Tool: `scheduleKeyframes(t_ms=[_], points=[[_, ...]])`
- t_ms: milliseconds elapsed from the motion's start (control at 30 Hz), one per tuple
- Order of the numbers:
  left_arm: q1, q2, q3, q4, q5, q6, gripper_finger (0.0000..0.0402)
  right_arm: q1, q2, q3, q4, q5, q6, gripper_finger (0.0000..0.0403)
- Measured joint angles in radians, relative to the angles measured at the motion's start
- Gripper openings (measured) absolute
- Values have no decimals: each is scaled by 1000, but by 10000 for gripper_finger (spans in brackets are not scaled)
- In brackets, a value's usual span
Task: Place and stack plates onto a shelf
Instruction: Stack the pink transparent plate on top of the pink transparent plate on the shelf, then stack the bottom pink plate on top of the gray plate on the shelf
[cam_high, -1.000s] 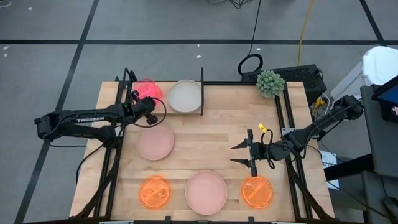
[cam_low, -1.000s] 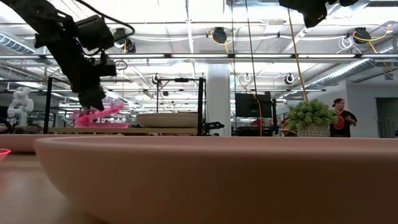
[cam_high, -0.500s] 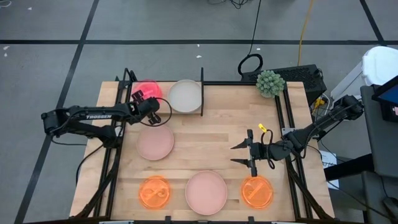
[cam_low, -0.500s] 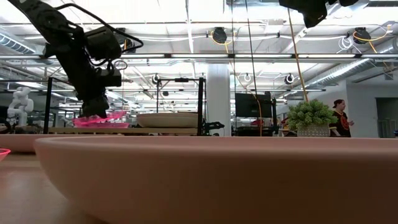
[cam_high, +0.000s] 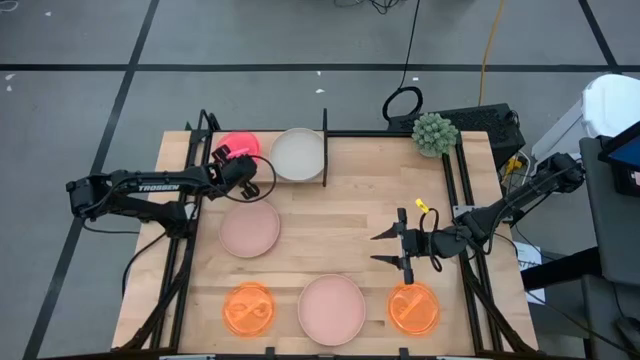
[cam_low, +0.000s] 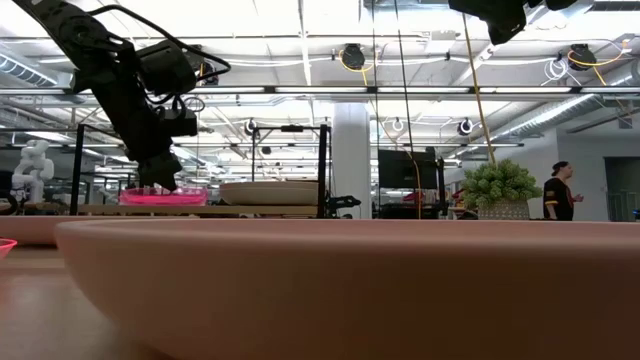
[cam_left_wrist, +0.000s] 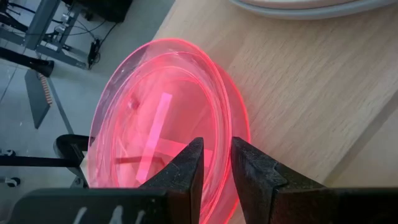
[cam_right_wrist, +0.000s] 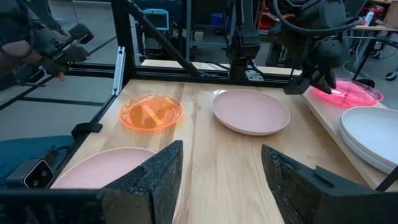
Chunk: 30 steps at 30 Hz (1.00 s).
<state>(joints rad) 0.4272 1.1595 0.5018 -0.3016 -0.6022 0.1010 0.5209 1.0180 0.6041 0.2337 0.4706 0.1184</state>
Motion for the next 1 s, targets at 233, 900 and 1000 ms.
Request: scheduleKeyframes(t_ms=[233,900,1000], points=[[-9,0,0,0,1,-24,89,0,0,0,0,0,0,199],[-103,-195,0,-3,33,-136,243,0,4,0,-27,-87,29,199],[-137,-247,1,-3,70,-137,244,0,35,0,-21,-127,43,199]])
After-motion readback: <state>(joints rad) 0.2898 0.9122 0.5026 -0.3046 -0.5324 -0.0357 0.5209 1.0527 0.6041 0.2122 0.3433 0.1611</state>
